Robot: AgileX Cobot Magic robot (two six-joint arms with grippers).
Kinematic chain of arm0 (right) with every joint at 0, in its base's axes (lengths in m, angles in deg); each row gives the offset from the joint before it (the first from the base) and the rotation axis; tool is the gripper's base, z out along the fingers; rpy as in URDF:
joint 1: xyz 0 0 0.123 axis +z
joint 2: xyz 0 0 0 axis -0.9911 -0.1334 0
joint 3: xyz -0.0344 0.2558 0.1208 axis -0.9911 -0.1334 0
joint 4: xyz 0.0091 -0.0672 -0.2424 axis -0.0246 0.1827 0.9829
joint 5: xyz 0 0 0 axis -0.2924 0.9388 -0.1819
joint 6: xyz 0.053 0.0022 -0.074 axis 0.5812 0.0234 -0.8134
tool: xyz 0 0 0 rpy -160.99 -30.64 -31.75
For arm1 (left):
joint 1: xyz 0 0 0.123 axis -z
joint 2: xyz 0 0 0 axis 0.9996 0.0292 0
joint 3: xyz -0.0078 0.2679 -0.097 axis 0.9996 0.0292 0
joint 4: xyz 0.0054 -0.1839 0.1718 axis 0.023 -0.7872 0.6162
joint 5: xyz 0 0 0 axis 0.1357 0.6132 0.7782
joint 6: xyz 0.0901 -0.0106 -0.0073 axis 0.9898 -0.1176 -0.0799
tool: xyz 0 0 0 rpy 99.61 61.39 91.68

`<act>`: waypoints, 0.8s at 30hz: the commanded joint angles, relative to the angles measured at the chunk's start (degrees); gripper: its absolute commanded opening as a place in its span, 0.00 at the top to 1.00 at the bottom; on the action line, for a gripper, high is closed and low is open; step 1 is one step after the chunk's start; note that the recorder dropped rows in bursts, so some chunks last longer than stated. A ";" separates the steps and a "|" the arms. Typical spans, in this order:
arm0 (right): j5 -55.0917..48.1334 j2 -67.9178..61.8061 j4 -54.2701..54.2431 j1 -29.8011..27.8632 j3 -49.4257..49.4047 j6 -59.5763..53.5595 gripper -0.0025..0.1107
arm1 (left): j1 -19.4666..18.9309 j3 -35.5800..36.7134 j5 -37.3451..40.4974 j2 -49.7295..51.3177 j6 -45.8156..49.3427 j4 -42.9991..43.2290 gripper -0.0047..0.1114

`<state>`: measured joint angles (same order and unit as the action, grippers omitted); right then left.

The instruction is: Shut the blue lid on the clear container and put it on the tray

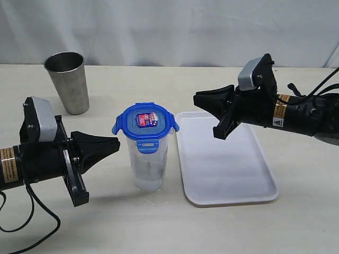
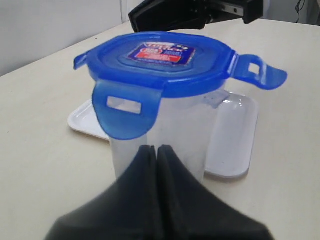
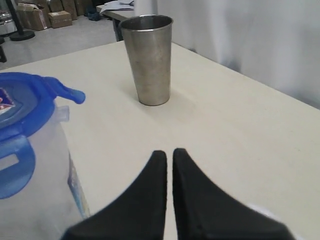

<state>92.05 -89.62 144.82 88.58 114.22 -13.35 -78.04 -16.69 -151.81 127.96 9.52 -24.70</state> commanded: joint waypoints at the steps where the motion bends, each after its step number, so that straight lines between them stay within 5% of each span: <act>1: -0.12 -0.11 3.69 1.21 0.12 -0.07 0.94 | 0.44 -0.46 -1.48 0.57 -0.15 0.09 0.96; 24: -0.75 3.19 11.68 4.50 -0.66 2.34 0.94 | 0.44 -0.46 -2.41 0.57 -0.48 0.35 0.96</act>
<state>91.57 -87.82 155.47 93.05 114.22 -11.60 -78.04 -16.94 -153.38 128.46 9.52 -24.10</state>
